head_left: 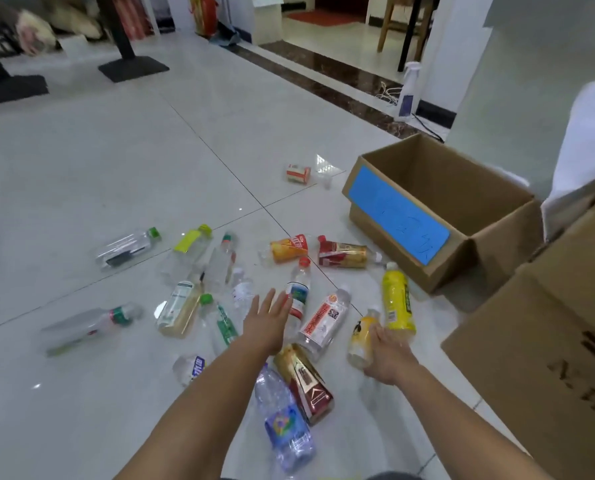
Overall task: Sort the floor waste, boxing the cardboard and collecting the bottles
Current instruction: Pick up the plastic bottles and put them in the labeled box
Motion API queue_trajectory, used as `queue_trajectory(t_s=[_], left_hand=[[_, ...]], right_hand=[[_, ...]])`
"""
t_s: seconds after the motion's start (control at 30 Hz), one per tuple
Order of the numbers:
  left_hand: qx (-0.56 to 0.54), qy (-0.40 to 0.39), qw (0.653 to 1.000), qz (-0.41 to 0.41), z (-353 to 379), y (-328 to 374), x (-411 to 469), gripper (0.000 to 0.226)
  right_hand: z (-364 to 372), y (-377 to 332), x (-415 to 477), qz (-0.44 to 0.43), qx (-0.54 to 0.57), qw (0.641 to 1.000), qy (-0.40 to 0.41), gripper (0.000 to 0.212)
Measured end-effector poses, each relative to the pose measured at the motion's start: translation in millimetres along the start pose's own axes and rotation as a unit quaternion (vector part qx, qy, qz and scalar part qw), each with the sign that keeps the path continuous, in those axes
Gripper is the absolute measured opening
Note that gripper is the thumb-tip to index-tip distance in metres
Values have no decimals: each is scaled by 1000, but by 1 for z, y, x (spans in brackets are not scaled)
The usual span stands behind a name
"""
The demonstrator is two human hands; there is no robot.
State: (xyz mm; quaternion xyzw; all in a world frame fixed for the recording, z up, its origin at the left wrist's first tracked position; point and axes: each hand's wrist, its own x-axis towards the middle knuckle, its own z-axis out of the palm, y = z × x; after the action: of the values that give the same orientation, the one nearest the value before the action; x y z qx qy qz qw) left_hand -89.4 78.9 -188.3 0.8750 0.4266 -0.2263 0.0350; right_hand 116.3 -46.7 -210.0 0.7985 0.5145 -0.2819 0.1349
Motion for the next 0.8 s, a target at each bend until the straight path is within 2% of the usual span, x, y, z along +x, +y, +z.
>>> queue_trajectory(t_s=[0.13,0.23,0.43,0.57,0.63,0.7,0.8], left_hand=[[31,-16,999,31,7,3,-4,77],[61,-47,995,70,12,6,4,81],[75,-72,993,60,12,6,10,76],[79,-90,989,80,26,12,12,71],[81,-97,988,88,29,13,18,70],[77,-100,987,95,34,14,22,69],[55,-108,988,92,42,14,23,69]], right_hand=[[5,4,4,-16,-3,1000,-9,80],[3,5,13,-27,-6,999,-21,76],[28,-5,20,-69,22,996,-58,75],[22,-6,23,-82,71,994,22,61],[19,-1,33,-93,25,993,65,66],[21,4,40,-97,-8,994,54,72],[36,3,40,-50,22,998,43,69]])
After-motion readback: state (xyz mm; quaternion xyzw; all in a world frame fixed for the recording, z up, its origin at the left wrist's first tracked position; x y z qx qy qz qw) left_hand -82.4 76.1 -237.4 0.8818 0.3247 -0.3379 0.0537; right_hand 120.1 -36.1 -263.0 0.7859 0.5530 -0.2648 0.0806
